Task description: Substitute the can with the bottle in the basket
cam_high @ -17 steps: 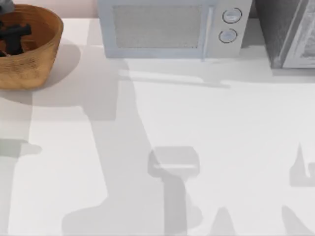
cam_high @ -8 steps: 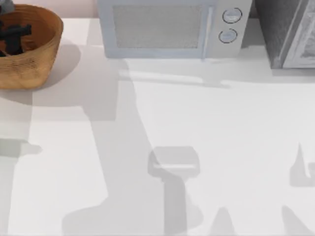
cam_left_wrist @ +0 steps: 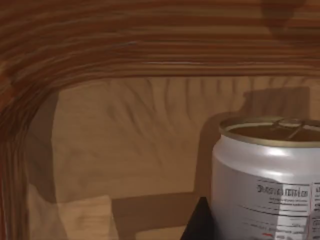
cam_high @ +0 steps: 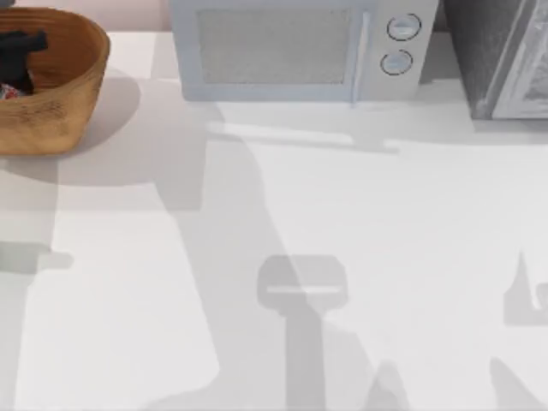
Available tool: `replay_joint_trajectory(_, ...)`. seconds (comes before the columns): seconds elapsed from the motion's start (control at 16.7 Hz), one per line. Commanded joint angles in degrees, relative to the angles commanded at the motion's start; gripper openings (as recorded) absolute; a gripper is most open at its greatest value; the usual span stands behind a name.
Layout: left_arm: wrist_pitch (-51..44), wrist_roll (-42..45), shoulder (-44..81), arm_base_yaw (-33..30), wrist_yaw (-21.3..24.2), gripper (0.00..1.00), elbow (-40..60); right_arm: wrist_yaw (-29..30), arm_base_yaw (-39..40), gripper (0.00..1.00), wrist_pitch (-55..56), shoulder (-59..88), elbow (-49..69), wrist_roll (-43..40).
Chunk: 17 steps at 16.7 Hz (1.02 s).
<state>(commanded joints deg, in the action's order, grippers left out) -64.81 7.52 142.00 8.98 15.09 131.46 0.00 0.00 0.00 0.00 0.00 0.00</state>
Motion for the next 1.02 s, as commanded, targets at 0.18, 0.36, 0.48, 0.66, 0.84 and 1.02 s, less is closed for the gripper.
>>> replay_joint_trajectory(0.18, 7.85, -0.91, -11.18, 0.23, -2.33, 0.0, -12.26, 0.0, 0.0, 1.0, 0.0, 0.0, 0.0, 0.0)
replay_joint_trajectory(0.36, 17.34, -1.75, -26.06, -0.04, -5.22, 0.0, -27.98, 0.0, 0.0, 1.0, 0.0, 0.0, 0.0, 0.0)
replay_joint_trajectory(0.48, 24.1, -2.5, -37.21, -0.25, -7.26, 0.0, -39.38, 0.0, 0.0, 1.0, 0.0, 0.0, 0.0, 0.0)
replay_joint_trajectory(0.66, 34.37, -3.55, -55.77, -0.98, -9.93, 0.0, -57.09, 0.0, 0.0, 1.0, 0.0, 0.0, 0.0, 0.0)
replay_joint_trajectory(0.84, 43.27, -4.55, -74.92, -2.1, -12.14, 0.0, -75.12, 0.0, 0.0, 1.0, 0.0, 0.0, 0.0, 0.0)
replay_joint_trajectory(1.02, 50.69, -5.49, -93.85, -3.56, -13.7, 0.0, -92.15, 0.0, 0.0, 1.0, 0.0, 0.0, 0.0, 0.0)
